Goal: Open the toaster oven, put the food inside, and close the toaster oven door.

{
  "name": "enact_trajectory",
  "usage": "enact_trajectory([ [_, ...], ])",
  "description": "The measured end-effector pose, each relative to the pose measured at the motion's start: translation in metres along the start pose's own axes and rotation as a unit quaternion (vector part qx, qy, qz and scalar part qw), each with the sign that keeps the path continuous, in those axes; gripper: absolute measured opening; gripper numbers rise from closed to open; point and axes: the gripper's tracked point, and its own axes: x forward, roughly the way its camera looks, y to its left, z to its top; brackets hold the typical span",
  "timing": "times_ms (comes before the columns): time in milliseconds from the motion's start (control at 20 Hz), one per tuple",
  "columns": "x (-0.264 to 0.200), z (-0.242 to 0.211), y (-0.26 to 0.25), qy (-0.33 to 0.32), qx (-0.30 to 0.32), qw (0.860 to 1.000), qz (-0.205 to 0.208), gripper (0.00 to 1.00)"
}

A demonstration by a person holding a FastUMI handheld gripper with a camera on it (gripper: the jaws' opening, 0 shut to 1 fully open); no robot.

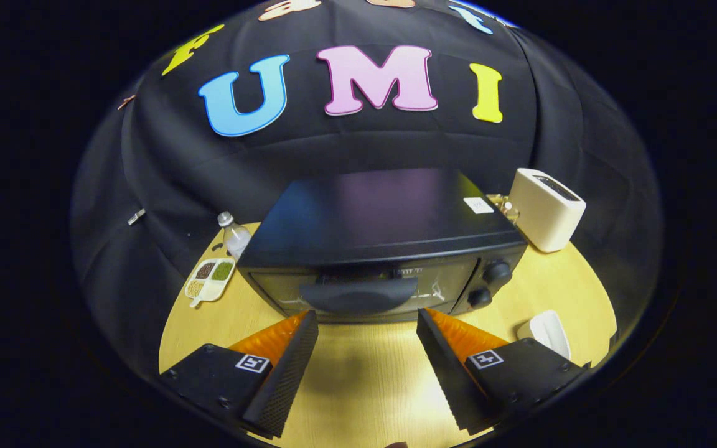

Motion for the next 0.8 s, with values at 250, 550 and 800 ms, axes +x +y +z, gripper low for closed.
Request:
enact_trajectory([
  [250, -0.042, 0.039, -0.005, -0.076, -0.043, 0.996, 0.004, 0.99],
  [550, -0.105, 0.09, -0.026, -0.166, -0.082, 0.983, 0.002, 1.0],
  [800, -0.155, 0.135, -0.053, -0.235, -0.091, 0.968, -0.015, 1.0],
])
